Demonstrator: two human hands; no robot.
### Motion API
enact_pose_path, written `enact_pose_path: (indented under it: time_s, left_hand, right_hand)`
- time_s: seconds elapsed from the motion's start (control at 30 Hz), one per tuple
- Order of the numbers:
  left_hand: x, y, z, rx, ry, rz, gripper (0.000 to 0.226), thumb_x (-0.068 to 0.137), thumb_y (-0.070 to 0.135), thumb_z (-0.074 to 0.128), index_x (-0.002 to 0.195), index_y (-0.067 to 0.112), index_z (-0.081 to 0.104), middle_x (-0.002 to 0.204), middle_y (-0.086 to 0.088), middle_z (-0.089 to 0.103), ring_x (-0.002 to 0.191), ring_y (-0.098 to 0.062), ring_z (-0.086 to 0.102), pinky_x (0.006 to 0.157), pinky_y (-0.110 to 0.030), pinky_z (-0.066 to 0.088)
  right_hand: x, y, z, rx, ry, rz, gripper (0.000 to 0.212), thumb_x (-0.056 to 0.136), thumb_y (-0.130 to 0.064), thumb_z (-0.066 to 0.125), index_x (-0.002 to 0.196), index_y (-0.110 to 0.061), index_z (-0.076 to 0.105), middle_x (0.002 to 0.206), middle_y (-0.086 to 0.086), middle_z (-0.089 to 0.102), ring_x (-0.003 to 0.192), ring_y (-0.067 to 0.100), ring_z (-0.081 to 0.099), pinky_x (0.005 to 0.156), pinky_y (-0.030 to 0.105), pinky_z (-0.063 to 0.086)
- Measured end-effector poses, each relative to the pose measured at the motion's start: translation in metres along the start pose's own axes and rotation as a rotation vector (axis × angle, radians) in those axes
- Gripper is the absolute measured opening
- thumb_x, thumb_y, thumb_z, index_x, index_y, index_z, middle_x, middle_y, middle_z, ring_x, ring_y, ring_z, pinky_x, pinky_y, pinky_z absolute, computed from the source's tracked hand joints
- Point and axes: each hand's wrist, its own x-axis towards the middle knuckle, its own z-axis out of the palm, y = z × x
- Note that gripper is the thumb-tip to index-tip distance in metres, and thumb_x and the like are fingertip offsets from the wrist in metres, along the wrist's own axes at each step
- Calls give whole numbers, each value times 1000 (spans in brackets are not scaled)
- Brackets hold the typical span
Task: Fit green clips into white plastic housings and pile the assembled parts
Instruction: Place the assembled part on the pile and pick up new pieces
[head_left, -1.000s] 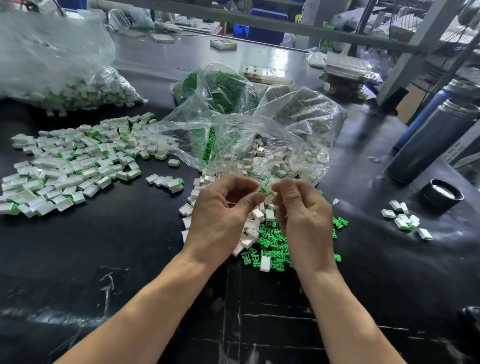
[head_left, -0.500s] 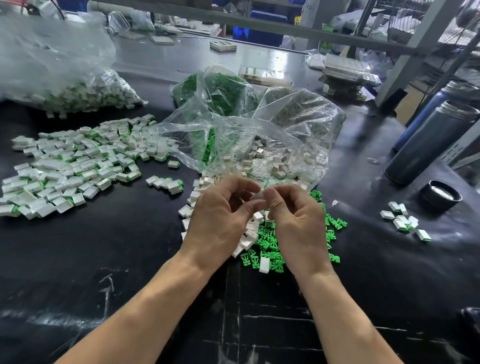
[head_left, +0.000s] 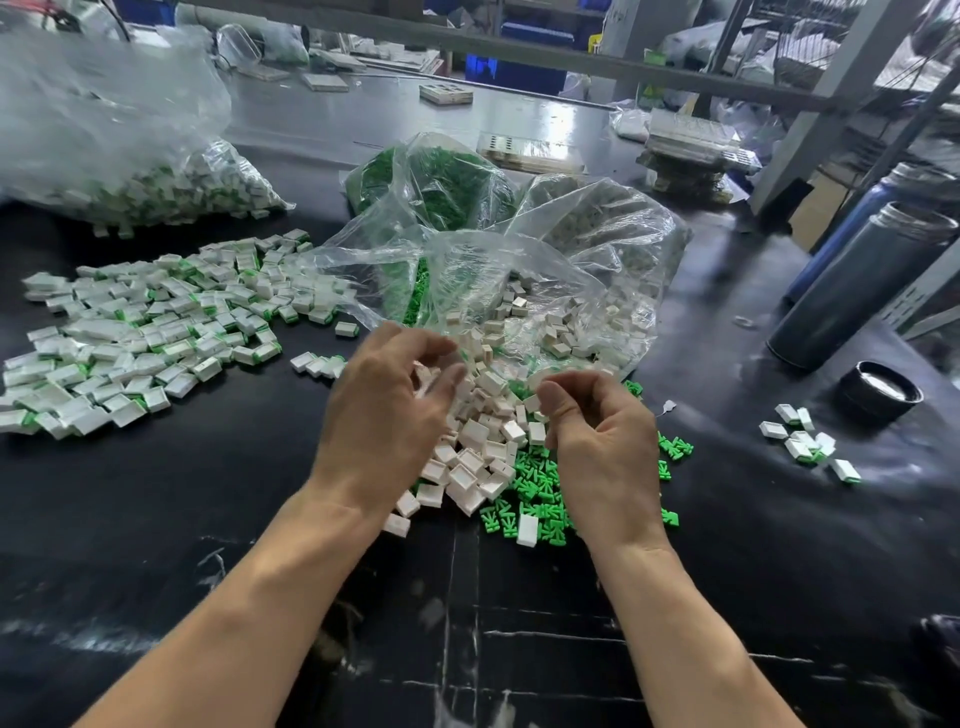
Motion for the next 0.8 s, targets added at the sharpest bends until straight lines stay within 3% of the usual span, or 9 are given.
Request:
enact_pose_path:
  time_s: [0.13,0.27,0.5,0.8]
  left_hand:
    - [12,-25,-17,176,74,-93,20,93,23,73,111,17,69,107,1,67,94,-14,64,88,-39,60]
    - [19,-43,-25,330,63,-259,14,90,26,78,101,18,72,101,-3,68,94,-23,65,88,-49,57]
    - [23,-53,-22,369,-7,-350,13,89,33,78,100,26,78,100,0,74,98,-24,67,93,-44,54]
    - [23,-63,-25,477,134,-365,19,94,30,72,111,21,75,106,-6,75,103,-33,66,97,-46,46]
  right_hand:
    - [0,1,0,38,-7,61,14,102,-24,66,91,-20,73,64,-8,61,61,11,53,61,31,44]
    - [1,0,-2,15,11,38,22,104,-31,62,88,-18,73,56,-9,48,51,11,40,48,23,34]
    - [0,-1,-3,-62,-5,39,27,102,-34,64,81,-18,69,55,-8,53,51,12,44,53,29,37]
    - [0,0,-4,-72,-1,55,23,102,-31,63,83,-21,70,59,-8,61,52,8,49,53,25,41]
